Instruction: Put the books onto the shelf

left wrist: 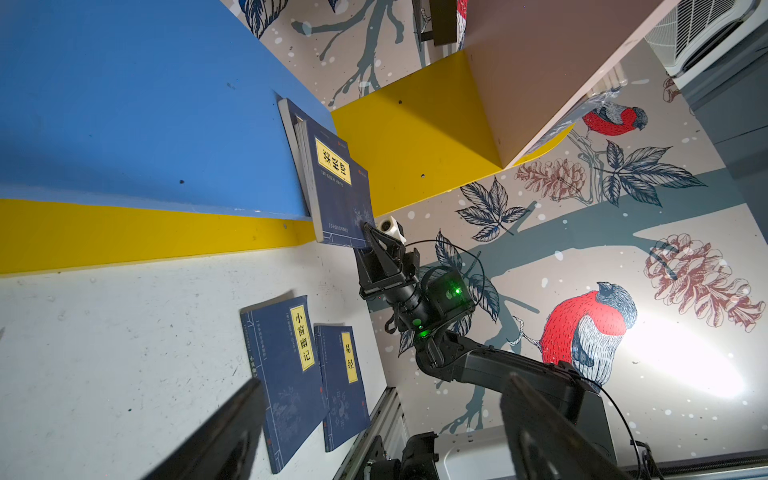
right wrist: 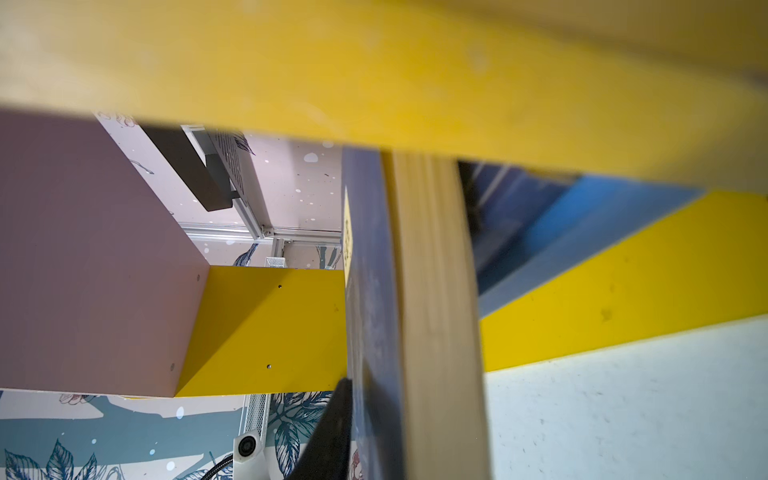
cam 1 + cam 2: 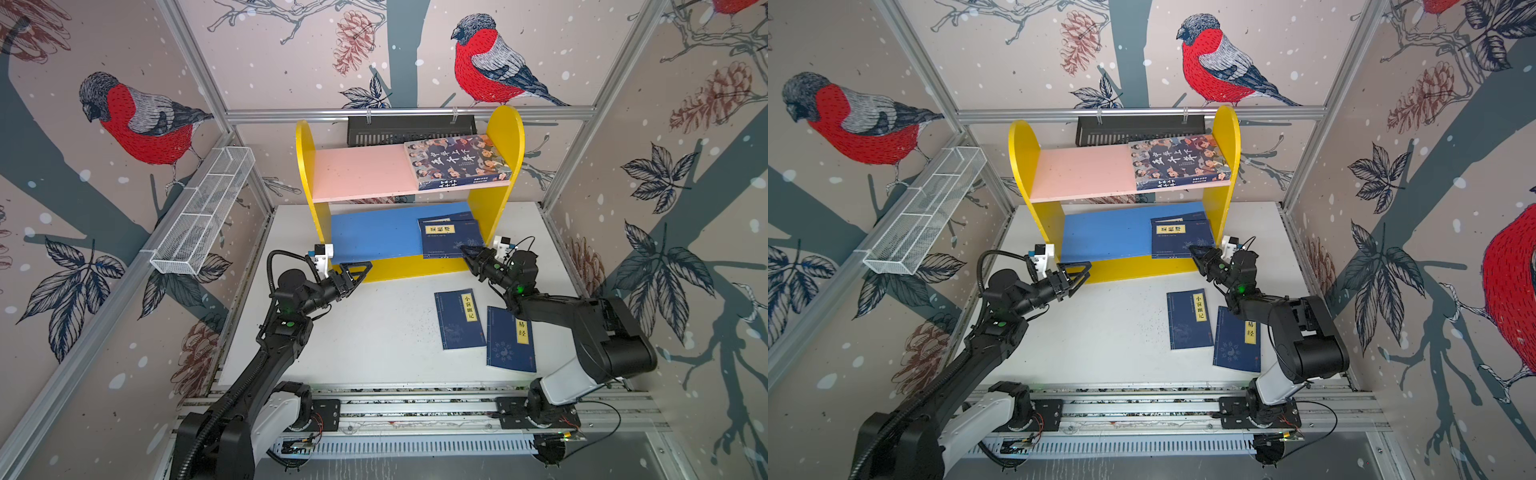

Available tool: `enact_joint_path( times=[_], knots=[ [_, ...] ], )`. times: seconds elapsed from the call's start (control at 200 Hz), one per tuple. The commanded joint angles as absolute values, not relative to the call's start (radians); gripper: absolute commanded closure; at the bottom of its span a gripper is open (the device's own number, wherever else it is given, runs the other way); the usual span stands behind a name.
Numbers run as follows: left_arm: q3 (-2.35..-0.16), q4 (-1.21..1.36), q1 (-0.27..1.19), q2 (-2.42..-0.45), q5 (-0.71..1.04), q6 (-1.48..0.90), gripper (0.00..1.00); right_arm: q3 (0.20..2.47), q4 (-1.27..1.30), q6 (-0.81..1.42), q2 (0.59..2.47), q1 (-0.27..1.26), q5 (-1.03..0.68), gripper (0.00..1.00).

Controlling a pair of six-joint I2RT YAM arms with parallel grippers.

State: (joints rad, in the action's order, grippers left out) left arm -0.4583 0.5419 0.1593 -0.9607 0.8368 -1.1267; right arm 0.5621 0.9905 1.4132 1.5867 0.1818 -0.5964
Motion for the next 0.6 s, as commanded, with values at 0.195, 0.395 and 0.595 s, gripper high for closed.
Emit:
enact_joint_path(
  times=[0.195, 0.395, 0.595],
  knots=[
    [-0.445, 0.588, 0.158, -0.939, 0.841, -1.129, 0.11, 0.543, 1.082, 1.456, 1.580, 0.184, -0.585, 0.57],
    [-0.434, 0.589, 0.159, -0.927, 0.837, -1.131, 0.10, 0.529, 1.056, 1.456, 1.550, 0.193, -0.576, 0.51],
    [-0.426, 0.590, 0.158, -0.919, 0.834, -1.132, 0.10, 0.517, 1.010, 1.439, 1.518, 0.204, -0.558, 0.49]
  ],
)
